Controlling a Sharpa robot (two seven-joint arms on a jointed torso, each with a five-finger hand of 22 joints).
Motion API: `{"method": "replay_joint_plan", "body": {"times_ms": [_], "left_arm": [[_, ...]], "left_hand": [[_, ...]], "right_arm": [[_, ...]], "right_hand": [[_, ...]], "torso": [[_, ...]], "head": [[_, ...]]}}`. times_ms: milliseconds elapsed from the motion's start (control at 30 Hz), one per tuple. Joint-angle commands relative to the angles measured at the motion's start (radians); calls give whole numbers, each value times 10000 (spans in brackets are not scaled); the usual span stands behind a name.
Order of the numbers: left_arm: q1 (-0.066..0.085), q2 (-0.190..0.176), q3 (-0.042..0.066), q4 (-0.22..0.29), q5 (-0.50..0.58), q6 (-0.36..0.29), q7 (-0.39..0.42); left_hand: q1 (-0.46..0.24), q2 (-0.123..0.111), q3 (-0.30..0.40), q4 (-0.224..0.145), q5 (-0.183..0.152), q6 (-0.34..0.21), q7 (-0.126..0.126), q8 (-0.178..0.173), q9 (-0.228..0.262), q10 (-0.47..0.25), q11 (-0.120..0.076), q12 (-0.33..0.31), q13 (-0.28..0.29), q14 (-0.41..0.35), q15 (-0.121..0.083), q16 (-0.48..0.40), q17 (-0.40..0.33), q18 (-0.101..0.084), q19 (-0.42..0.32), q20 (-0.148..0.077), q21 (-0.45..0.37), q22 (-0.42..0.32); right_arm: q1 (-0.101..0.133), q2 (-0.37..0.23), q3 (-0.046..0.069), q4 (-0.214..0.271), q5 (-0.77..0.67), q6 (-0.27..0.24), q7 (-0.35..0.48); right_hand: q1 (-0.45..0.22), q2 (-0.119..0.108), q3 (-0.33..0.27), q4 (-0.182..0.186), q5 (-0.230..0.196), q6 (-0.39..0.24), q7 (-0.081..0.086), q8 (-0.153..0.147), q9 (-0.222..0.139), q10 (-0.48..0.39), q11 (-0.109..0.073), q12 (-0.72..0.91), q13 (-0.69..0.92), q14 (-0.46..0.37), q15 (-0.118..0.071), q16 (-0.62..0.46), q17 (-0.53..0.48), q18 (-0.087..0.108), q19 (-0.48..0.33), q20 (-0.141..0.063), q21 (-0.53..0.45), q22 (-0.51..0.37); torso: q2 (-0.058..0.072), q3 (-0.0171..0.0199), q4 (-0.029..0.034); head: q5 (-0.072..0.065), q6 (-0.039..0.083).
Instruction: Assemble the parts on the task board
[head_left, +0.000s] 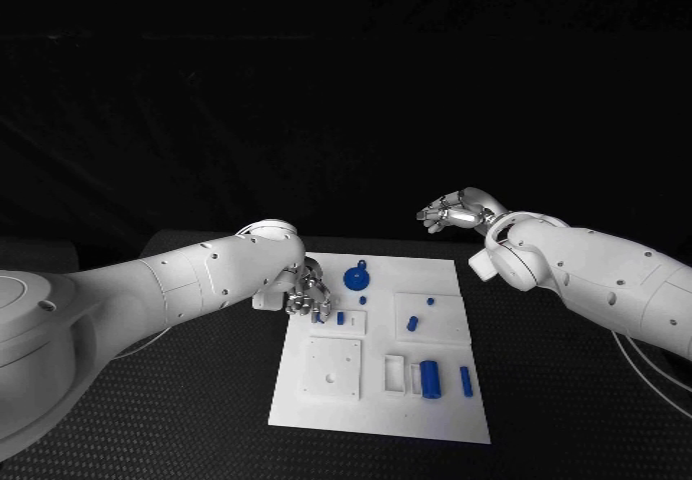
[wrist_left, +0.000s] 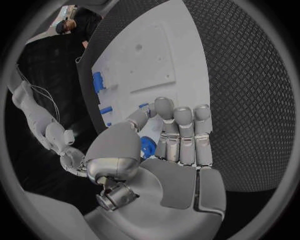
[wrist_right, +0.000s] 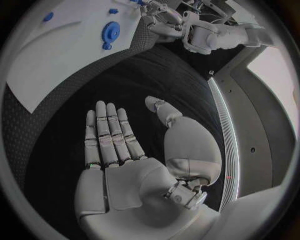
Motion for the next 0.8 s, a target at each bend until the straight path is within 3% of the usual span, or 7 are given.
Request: {"method": "replay_joint_plan", "body": {"times_ms": [33,800], "left_arm": [[-66,18,-20,17,-48,131,65],[-67,-30,-20,-3,-22,220,177]], "left_hand": [[64,91,404,-366,35,421,-366,18,20,-7,-64,63,13,-15,-53,36,9,173,57,-681,68,195],[112,55,432,-380,29,422,-377,20,74,-11,-76,73,17,-3,-68,47,11,179,60,-686,81,197]], "right_arm": [[-3,-2,2,-1,-1,124,72],[-16,22,2,-19,-1,125,77]], "right_hand": [[9,68,-26,-45,33,-89,182,65,-10,35,26,-66,-10,47,44,-45,11,83,21,78,-46,15],[5,70,-30,-47,33,-90,183,67,-14,34,27,-67,-10,48,44,-50,15,86,25,81,-61,28]], "torso": [[0,-1,-2],[2,4,-1]], "head": [[-7,-16],[-22,-7]]}}
